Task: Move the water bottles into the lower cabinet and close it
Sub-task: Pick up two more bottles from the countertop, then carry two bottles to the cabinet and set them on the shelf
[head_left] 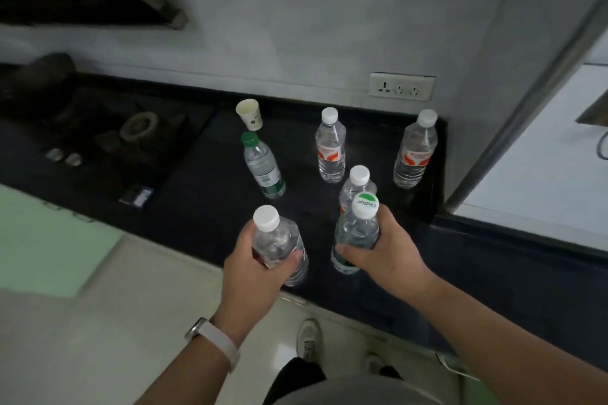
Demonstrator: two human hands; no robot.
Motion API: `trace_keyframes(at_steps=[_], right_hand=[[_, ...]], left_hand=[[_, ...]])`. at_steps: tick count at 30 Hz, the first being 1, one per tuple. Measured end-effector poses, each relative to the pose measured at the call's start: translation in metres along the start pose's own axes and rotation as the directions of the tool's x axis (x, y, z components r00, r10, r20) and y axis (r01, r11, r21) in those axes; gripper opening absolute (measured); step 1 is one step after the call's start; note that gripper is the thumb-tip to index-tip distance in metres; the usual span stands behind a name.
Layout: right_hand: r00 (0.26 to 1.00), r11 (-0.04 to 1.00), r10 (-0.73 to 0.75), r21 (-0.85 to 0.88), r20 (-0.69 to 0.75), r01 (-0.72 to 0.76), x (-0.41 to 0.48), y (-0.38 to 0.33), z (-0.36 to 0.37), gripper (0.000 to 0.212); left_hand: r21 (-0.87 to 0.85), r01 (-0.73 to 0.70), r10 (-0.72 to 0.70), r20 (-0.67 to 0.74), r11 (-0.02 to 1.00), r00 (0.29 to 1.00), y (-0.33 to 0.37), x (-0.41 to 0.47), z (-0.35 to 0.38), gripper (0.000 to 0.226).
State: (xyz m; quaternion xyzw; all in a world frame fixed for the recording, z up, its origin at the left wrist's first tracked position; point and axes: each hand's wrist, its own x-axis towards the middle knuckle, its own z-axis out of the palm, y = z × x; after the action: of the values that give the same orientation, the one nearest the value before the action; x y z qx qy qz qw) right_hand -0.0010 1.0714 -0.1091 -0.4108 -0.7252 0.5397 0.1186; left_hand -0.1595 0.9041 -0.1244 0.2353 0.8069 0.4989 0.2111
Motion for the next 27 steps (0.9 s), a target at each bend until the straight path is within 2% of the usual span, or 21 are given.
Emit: trace_keyframes(at_steps=[6, 8, 12, 19, 27], right_hand=[[0.965, 0.991, -0.124, 0.078, 0.231, 0.109, -0.001, -0.027, 0.040, 0.072], [0.940, 0.986, -0.162, 0.082, 0.299, 0.144, -0.009, -0.042, 0.058, 0.067], [0.886, 0.974, -0.224, 0.078, 0.407, 0.211, -0.029, -0.069, 0.097, 0.057], [0.805, 0.948, -0.295, 0.051, 0.514, 0.315, -0.076, -0.106, 0.175, 0.051], [0.771, 0.931, -0.287, -0.024, 0.568, 0.363, -0.152, -0.139, 0.302, 0.053]], left_hand=[[0.086, 0.012, 0.007, -0.219, 0.996, 0.976, 0.000, -0.066, -0.042, 0.065], [0.096, 0.027, 0.005, -0.320, 0.995, 0.948, -0.003, -0.088, -0.061, 0.067], [-0.008, 0.093, -0.084, -0.490, 0.996, 0.867, -0.024, -0.129, -0.100, 0.064], [-0.067, 0.157, -0.164, -0.619, 0.985, 0.768, -0.070, -0.183, -0.179, 0.064], [-0.128, 0.174, -0.214, -0.683, 0.976, 0.698, -0.146, -0.246, -0.302, 0.066]])
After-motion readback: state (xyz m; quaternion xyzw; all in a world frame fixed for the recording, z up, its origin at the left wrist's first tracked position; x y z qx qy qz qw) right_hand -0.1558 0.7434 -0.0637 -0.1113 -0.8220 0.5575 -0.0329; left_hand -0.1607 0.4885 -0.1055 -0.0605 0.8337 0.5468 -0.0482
